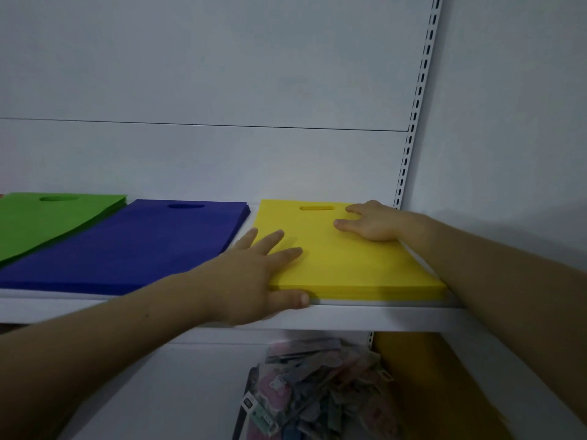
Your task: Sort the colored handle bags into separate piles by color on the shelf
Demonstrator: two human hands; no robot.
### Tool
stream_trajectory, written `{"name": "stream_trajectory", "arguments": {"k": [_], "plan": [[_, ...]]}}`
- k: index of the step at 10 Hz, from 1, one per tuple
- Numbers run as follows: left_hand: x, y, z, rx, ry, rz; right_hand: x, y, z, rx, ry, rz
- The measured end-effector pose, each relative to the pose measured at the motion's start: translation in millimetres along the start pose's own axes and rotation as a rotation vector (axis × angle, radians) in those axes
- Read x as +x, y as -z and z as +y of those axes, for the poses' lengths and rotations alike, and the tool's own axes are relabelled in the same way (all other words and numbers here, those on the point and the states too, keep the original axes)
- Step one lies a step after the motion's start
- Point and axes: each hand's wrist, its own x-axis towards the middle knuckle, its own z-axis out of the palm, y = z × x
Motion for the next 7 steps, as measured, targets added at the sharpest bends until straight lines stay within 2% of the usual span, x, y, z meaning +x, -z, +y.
{"name": "stream_trajectory", "arguments": {"k": [1,3,6,7], "plan": [[5,-8,3,0.052,-0.057,-0.002,2,-12,0,-0.044,0.011,-0.05],[3,-5,6,0.008,-0.039,-0.048,1,-11,1,-0.038,0.015,-0.072],[-5,4,7,-0.031,0.02,-0.002,-10,4,1,-0.067,0.031,-0.018],[-11,15,4,-0.114,0.036,0.083,-28,12,-14,-0.045,0.043,0.025]]}}
